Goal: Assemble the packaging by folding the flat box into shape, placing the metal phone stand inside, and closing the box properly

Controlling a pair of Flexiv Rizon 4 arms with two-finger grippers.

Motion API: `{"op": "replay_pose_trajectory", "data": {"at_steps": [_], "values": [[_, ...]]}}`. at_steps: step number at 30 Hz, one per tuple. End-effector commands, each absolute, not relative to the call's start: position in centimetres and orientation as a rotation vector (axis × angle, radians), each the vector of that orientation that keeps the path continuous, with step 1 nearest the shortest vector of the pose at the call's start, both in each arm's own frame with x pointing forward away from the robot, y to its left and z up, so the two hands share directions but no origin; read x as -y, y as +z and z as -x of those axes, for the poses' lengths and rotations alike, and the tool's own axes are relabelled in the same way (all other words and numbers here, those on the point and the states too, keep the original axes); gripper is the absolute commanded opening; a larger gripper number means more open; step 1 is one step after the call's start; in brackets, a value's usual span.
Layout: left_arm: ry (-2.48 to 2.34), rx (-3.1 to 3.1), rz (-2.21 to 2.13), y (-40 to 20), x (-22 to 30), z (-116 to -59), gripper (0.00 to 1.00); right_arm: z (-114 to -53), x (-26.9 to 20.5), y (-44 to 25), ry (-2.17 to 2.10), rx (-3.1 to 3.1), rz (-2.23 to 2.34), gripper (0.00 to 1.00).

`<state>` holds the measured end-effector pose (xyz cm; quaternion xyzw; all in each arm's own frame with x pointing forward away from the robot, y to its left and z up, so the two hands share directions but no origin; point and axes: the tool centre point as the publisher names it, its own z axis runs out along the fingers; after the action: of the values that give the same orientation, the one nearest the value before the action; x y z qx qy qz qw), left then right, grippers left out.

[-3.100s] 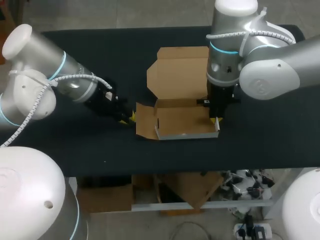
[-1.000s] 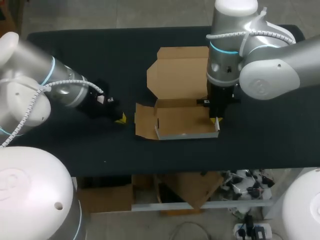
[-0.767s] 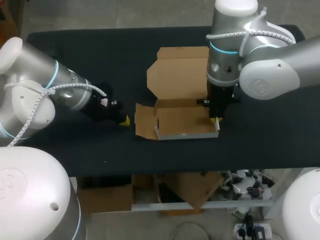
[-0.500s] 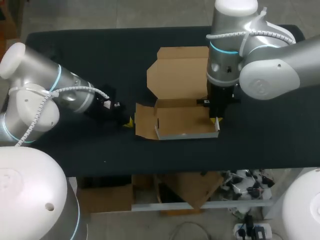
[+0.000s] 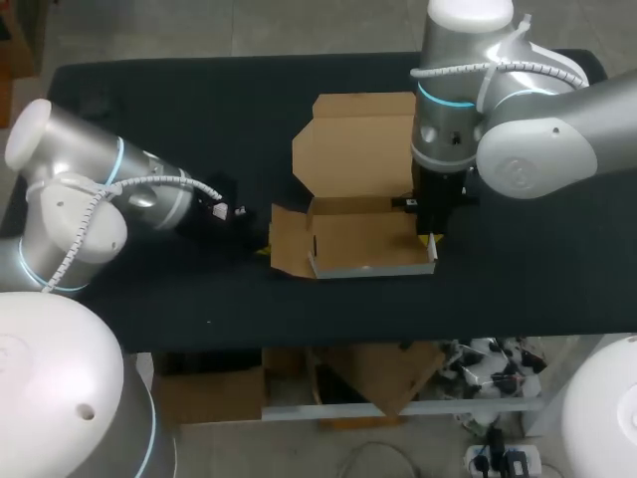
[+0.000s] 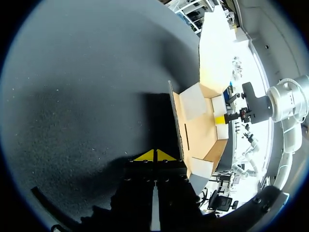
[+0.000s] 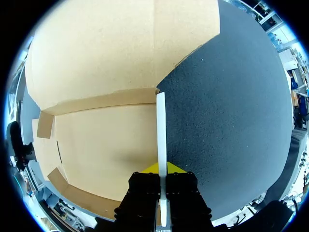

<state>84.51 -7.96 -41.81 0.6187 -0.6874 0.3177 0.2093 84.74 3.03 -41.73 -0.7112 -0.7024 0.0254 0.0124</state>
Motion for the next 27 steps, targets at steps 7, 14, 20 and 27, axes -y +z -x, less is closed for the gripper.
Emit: {"op": "replay_pose_trajectory", "data": {"at_steps": [7,14,20,27], "values": [[0.965,1.865,-1.65,-41.8,9.3,-84.4,0.0,-84.7,-3.1,-41.7,0.081,2.189,2.218,0.0],[1.014,1.841,-1.619,-41.1,10.0,-84.4,0.0,-84.7,-3.1,-41.7,0.081,2.189,2.218,0.0],[1.051,1.828,-1.593,-40.5,10.4,-84.4,0.0,-84.7,-3.1,-41.7,0.081,2.189,2.218,0.0],[1.073,1.817,-1.57,-40.1,10.7,-84.4,0.19,-84.7,-3.1,-41.7,0.081,2.189,2.218,0.0]]}}
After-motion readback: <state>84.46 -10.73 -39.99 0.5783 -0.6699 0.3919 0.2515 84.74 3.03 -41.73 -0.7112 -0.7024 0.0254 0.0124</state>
